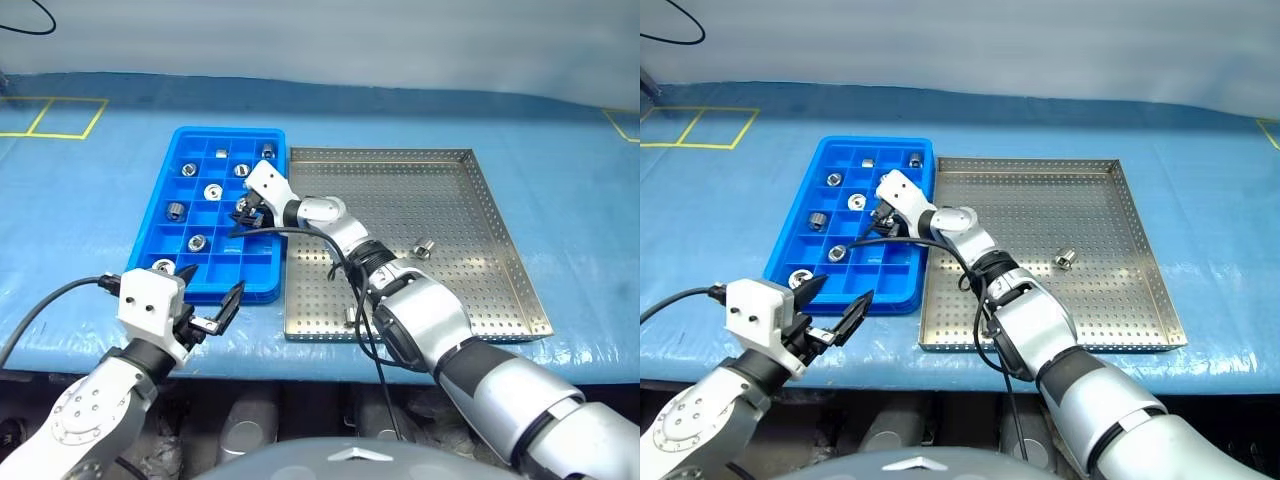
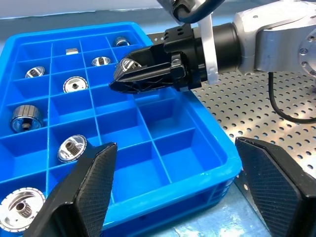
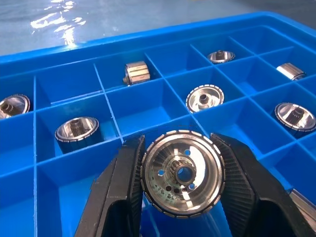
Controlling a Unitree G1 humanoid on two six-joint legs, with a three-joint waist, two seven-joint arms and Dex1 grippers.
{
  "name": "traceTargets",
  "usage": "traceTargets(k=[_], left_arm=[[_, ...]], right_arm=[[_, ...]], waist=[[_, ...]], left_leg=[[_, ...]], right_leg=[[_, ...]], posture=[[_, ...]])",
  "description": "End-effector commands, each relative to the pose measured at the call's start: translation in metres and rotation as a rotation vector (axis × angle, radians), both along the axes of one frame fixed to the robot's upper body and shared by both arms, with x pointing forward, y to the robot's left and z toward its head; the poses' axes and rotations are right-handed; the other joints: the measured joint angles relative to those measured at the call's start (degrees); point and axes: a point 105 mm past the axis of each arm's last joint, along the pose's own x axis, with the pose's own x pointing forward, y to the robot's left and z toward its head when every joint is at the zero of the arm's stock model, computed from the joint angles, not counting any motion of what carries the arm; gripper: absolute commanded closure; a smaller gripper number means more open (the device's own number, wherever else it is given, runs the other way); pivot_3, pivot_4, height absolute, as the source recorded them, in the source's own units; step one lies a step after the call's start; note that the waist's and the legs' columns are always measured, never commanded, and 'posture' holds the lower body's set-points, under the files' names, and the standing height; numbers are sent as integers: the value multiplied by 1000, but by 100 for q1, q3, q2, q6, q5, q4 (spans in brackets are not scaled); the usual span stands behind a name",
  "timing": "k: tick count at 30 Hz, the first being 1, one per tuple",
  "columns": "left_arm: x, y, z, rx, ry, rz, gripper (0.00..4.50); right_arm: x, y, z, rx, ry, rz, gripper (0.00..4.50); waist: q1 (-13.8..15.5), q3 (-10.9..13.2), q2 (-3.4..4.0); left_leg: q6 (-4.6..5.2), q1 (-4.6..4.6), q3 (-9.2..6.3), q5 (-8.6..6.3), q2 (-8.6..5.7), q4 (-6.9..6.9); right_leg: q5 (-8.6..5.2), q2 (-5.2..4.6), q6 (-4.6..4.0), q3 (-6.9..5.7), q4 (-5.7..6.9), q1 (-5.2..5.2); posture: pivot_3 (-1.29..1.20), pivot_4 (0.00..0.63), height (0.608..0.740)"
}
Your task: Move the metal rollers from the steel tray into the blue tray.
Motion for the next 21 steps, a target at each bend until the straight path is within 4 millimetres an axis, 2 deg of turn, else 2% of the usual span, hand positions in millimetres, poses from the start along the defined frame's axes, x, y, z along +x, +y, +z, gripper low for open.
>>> traceTargets(k=[1, 3, 12, 21], left_arm=[[-5, -8, 10, -16, -51, -11, 312], [-7, -10, 6, -29, -41, 0, 312], [-18, -14, -4, -63, -19, 61, 312], [-23, -13, -6, -62, -21, 79, 312]], right_arm=[[-16, 37, 28, 58, -72, 104, 2782], [-17, 39, 32, 59, -83, 117, 2782], [-16, 39, 30, 20, -92, 118, 2782], [-6, 29, 28, 9, -86, 61, 2782]], waist=[[18, 1, 1], [54, 2, 1], [331, 2, -1], [527, 6, 1]], left_leg=[[-5, 0, -4, 3, 1, -3], [-9, 2, -13, 5, 2, -8], [-23, 6, -46, 15, 0, -60], [-62, 3, -87, 37, 8, -99]], right_leg=[[-4, 2, -6, -2, 2, -1], [-18, 4, -31, -8, 7, -1], [-19, 7, -32, -35, 1, -5], [-40, 12, -60, -83, 2, -8]], posture=[[360, 150, 740], [380, 150, 740], [455, 150, 740], [469, 150, 740]])
